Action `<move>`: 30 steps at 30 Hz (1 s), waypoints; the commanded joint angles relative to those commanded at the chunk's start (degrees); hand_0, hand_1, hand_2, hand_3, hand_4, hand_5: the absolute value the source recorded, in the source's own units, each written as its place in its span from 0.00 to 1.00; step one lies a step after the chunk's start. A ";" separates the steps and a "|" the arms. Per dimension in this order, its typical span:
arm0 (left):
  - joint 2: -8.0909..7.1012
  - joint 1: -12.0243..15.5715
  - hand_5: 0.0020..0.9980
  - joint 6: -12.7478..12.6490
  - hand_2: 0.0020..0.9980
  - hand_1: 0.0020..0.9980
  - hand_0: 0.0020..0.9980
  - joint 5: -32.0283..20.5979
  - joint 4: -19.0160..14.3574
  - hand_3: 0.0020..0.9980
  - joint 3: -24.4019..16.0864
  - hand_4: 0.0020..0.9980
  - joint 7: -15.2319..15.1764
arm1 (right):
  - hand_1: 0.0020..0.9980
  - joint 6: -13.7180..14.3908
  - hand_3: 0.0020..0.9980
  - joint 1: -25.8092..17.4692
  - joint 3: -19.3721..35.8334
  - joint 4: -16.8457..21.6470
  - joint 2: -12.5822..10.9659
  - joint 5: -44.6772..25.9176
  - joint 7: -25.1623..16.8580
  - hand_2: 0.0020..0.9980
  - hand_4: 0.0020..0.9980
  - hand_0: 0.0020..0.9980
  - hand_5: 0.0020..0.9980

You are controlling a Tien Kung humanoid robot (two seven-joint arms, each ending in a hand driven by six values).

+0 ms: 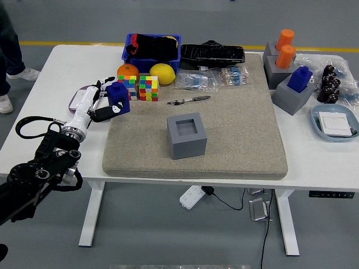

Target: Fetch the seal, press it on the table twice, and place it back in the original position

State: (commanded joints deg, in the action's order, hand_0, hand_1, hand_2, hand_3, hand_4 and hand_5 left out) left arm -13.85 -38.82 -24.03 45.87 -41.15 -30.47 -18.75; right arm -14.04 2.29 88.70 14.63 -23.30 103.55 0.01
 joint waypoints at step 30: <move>4.83 0.92 0.00 -1.21 0.48 0.52 0.83 -3.84 1.88 0.87 2.34 0.45 -3.65 | 0.71 -0.04 0.65 0.17 0.02 0.31 0.23 -0.05 -0.13 0.69 0.77 0.80 0.54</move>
State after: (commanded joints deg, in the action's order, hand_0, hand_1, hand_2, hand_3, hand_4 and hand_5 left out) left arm -9.02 -37.90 -25.24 42.03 -39.27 -28.14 -22.40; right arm -14.08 2.46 88.72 14.94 -23.07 103.50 -0.11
